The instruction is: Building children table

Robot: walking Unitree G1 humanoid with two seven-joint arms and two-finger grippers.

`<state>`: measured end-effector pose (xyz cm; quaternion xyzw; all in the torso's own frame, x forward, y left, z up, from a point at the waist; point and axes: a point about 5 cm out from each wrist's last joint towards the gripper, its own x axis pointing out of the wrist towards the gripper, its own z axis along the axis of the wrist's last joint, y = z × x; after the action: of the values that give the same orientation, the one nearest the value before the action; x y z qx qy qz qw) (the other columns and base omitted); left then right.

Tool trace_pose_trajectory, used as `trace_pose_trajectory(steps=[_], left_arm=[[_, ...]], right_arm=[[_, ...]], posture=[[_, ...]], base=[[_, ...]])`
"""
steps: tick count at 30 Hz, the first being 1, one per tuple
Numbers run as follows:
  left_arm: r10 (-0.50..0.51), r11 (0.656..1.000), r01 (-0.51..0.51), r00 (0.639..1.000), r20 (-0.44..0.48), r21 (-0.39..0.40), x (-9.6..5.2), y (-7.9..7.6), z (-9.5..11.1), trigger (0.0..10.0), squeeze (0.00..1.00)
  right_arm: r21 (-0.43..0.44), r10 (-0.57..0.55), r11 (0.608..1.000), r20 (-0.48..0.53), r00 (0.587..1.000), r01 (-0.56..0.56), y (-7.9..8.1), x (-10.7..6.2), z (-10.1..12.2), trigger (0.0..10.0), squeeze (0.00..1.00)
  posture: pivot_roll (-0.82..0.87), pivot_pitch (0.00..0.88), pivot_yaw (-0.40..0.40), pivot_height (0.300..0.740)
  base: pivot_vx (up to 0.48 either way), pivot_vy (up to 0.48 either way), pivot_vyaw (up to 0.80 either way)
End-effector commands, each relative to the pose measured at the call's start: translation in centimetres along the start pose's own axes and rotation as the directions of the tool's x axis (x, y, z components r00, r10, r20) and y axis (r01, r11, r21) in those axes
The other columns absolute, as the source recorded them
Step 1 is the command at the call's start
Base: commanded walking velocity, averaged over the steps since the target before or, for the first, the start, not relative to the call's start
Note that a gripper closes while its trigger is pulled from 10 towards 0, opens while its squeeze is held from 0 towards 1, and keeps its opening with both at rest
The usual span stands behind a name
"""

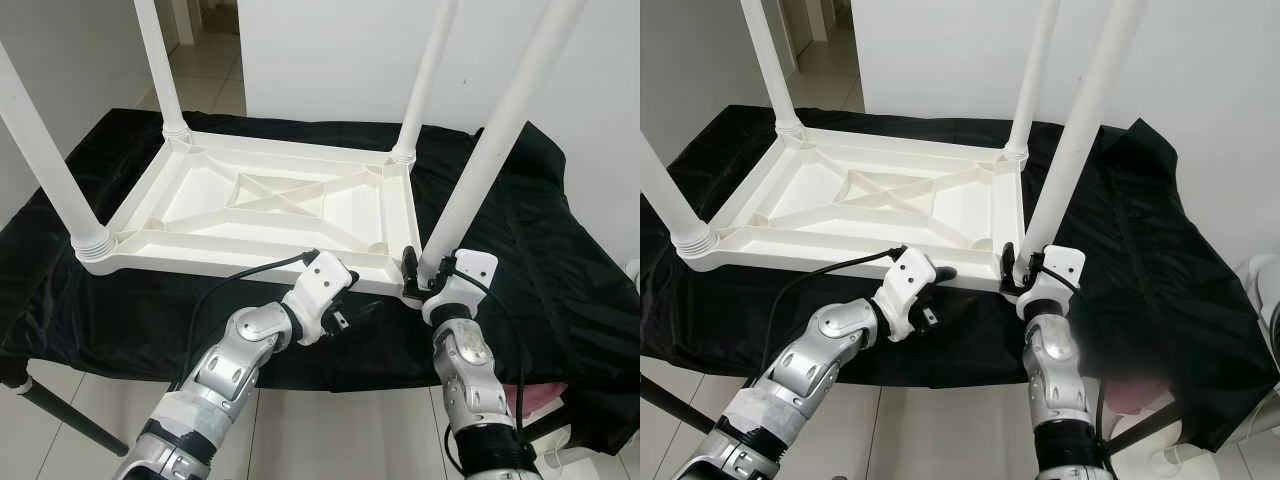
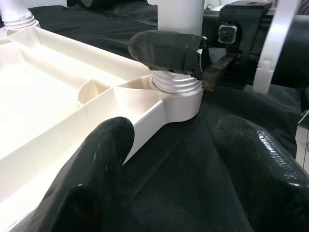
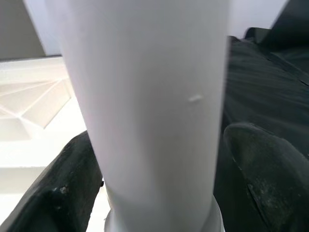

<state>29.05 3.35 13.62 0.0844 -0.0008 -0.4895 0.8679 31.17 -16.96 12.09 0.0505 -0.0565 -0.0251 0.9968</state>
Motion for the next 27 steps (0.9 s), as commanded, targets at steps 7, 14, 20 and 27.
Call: trace_pose_trajectory(steps=[7, 14, 20, 27], left_arm=[[-0.027, 1.0, 0.027, 1.0, 0.005, 0.001, 0.3, 0.0, 0.1, 10.0, 0.0], [-0.022, 1.0, 0.022, 1.0, 0.012, 0.003, 0.4, 0.1, 0.2, 10.0, 0.0], [-0.05, 0.999, 0.05, 0.999, 0.007, 0.007, 0.5, -0.2, 0.2, 10.0, 0.0], [-0.072, 0.997, 0.072, 0.997, 0.014, -0.001, 0.7, -1.1, 0.2, 10.0, 0.0]], right_arm=[[-0.028, 0.091, 0.995, -0.006, 0.996, -0.091, -0.3, 0.7, -0.4, 10.0, 0.0], [-0.088, 0.287, 0.954, 0.011, 0.958, -0.285, -1.5, 0.8, 0.4, 10.0, 0.0], [-0.128, 0.429, 0.894, -0.026, 0.903, -0.429, -3.0, 0.4, 1.0, 10.0, 0.0], [-0.188, 0.461, 0.862, -0.1, 0.882, -0.471, -5.2, 0.5, 1.0, 0.0, 0.0]], posture=[[0.0, 0.0, -0.027, 0.74], [0.01, 0.0, -0.032, 0.74], [-0.01, 0.0, -0.035, 0.74], [-0.01, 0.0, -0.047, 0.74]], base=[[0.0, 0.0, 0.0], [0.0, 0.0, 0.0], [0.0, 0.0, 0.0], [0.0, 0.0, 0.0]])
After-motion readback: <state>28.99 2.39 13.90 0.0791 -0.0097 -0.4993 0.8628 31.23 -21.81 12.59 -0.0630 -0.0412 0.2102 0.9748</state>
